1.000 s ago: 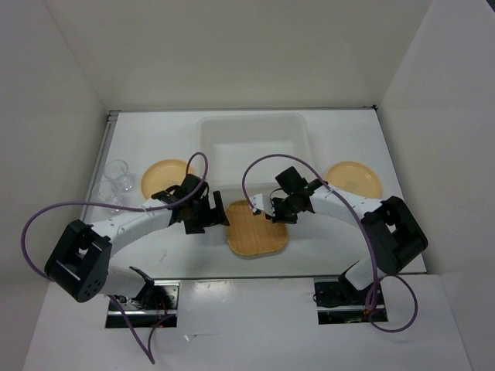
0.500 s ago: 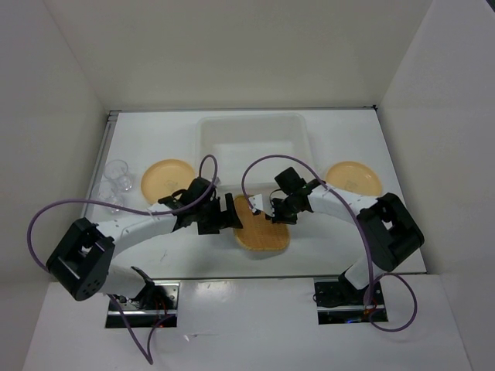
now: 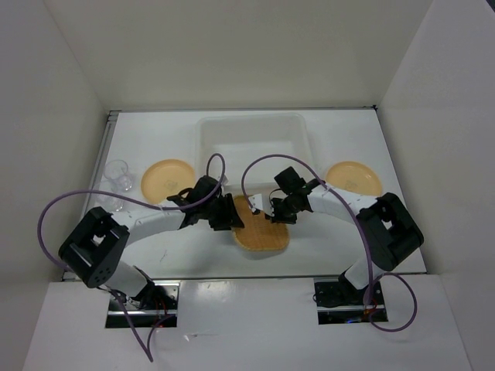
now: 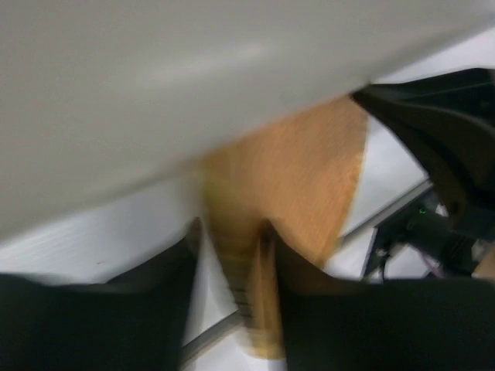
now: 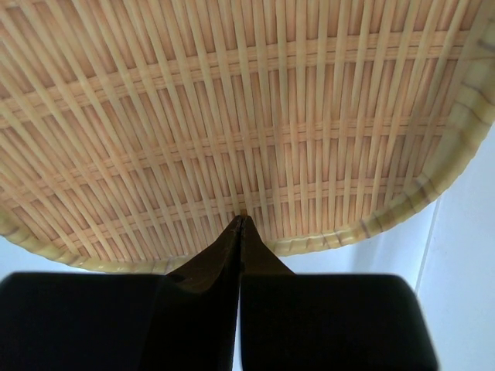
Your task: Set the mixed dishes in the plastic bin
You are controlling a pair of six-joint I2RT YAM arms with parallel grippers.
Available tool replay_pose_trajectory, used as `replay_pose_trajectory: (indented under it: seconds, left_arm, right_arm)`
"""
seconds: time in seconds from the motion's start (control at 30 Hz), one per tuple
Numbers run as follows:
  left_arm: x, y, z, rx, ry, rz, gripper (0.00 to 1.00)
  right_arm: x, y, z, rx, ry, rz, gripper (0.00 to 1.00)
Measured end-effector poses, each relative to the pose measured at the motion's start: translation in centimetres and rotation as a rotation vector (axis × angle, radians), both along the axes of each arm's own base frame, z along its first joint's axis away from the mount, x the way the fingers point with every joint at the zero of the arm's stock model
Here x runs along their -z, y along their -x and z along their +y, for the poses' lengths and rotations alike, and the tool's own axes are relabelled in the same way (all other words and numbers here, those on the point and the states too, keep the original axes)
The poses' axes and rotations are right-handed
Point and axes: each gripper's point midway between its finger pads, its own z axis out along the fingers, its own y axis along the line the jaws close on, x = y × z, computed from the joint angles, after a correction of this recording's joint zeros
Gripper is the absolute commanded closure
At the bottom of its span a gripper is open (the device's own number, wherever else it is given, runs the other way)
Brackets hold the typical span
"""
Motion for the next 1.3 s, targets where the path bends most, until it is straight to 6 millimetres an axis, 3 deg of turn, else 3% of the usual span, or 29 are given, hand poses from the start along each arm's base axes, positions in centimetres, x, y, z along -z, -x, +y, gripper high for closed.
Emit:
replay_pose_trajectory:
  seconds: [0.1,0.13,0.37,0.47,0.53,0.57,0.6,0.67,0.73,0.8,0.83,0.87,0.93,1.03,1.1,1.13,1.2,1.3]
  left_arm:
    - [-0.9,-0.3,-1.2,-0.013,0.062,0.022,0.96]
    - [-1.4,-0.6,-1.5,-0.023,0.074,0.021,1.0]
    - [-1.5,-0.5,-1.9,-0.013,0.072,0.03,1.0]
    - [-2.1,0.4,-1.7,0.001,0.062,0.029,1.0]
    - [-3.1,1.3,-1.1,0.002,0.053,0.03,1.0]
    - [-3.9,1.7,-0.8,0.0,0.054,0.022,1.0]
    - [-4.7,2.0,-0.3,-0.004,0.051,0.01,1.0]
    - [-6.4,2.6,0.4,-0.016,0.06,-0.013,1.0]
    - [-8.8,2.9,0.8,-0.026,0.079,-0.044,1.0]
    - [-11.9,2.8,0.9,-0.032,0.116,-0.091,1.0]
    - [-13.5,2.6,0.7,-0.032,0.137,-0.115,1.0]
    - [-15.5,2.2,0.5,-0.035,0.165,-0.145,1.0]
    - [-19.7,1.3,-0.1,-0.041,0.223,-0.201,1.0]
    - [-25.5,-1.0,-0.7,-0.064,0.301,-0.293,1.0]
    - [-28.4,-3.5,-0.9,-0.087,0.34,-0.341,1.0]
    - [-29.1,-5.0,-0.9,-0.095,0.35,-0.356,1.0]
    - [-28.8,-8.3,-0.8,-0.114,0.34,-0.36,1.0]
    - [-24.3,-14.1,-0.6,-0.147,0.27,-0.293,1.0]
  right_arm:
    - [-0.1,-0.1,0.1,0.004,-0.004,0.001,1.0]
    - [-0.2,0.0,0.1,0.006,-0.001,0.006,1.0]
    - [-0.5,0.4,-0.3,0.032,0.012,0.035,1.0]
    - [-2.1,0.9,-0.5,0.079,0.002,0.077,1.0]
    - [-5.2,0.2,-0.4,0.171,-0.06,0.065,0.87]
    - [-7.8,-0.8,-0.4,0.23,-0.122,0.026,0.67]
    - [-10.8,-1.8,-0.5,0.295,-0.196,-0.028,0.34]
    - [-17.7,-3.5,-1.7,0.409,-0.357,-0.213,0.21]
    - [-24.7,-2.9,-3.4,0.499,-0.53,-0.416,0.02]
    - [-29.6,-1.2,-5.5,0.574,-0.669,-0.577,0.02]
    - [-30.8,-0.6,-6.5,0.617,-0.708,-0.628,0.02]
    - [-31.3,-0.4,-7.7,0.688,-0.728,-0.663,0.02]
    - [-29.7,-1.2,-9.5,0.819,-0.697,-0.675,0.02]
    - [-24.1,-1.7,-12.3,0.983,-0.579,-0.659,0.02]
    - [-20.9,-0.9,-14.0,1.042,-0.515,-0.662,0.02]
    - [-20.4,-0.4,-14.7,1.06,-0.508,-0.675,0.02]
    - [-21.3,0.2,-15.3,1.074,-0.545,-0.718,0.02]
    - [-24.2,0.6,-16.2,1.102,-0.62,-0.8,0.02]
